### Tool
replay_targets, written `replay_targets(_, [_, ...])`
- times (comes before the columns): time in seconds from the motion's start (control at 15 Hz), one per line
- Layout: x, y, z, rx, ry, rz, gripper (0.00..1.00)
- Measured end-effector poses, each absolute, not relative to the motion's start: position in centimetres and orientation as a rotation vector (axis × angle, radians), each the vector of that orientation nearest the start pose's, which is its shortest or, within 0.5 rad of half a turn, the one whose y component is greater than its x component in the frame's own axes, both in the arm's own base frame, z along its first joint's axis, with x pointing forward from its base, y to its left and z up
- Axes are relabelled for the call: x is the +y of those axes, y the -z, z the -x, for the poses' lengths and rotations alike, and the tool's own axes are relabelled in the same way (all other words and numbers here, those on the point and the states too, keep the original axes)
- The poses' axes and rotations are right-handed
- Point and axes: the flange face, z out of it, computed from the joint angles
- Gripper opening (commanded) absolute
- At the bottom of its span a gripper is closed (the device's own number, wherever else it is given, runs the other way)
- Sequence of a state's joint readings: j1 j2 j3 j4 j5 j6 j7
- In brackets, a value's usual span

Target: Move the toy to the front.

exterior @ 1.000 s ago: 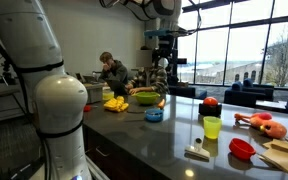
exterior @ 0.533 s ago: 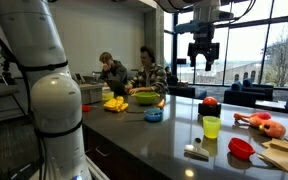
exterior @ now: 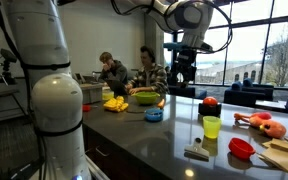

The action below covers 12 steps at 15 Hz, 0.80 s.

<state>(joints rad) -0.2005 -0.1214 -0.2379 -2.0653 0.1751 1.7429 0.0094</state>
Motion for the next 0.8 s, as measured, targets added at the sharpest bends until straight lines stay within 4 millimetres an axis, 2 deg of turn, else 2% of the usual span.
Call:
replay_targets(0.13, [-17.6,-47.2,-46.6,0.698,-0.236,2.818,1.00])
replay_targets(0.2, [-17.2,-47.4,-47.3,0.720,-0.173,2.816,1.00])
replay_targets(0.6, [-19.0,-50.2,-50.5,0.817,0.358,2.834,1.00])
replay_targets(0.8, [-19.0,-50.6,-51.0,0.838,0.444,2.826,1.00])
